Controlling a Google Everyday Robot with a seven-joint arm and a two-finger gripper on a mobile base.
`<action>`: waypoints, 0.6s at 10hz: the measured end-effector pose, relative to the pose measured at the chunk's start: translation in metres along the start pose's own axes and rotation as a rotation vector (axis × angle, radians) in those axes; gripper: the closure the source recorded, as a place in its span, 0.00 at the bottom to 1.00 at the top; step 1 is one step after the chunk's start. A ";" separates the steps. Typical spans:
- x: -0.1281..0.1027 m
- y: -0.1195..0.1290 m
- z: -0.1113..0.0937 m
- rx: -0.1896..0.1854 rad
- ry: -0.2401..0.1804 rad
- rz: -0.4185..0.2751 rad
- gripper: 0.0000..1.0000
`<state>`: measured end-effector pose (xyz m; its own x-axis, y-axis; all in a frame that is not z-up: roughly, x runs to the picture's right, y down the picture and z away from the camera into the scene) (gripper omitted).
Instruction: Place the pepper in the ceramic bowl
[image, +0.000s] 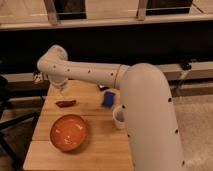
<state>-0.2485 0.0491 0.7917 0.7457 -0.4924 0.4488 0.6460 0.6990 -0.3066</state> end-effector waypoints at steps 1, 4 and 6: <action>-0.005 -0.001 0.009 -0.003 -0.008 -0.001 0.20; -0.006 0.000 0.027 -0.009 -0.021 0.004 0.20; -0.006 0.000 0.039 -0.019 -0.036 0.005 0.20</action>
<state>-0.2596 0.0724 0.8218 0.7427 -0.4695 0.4774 0.6456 0.6913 -0.3245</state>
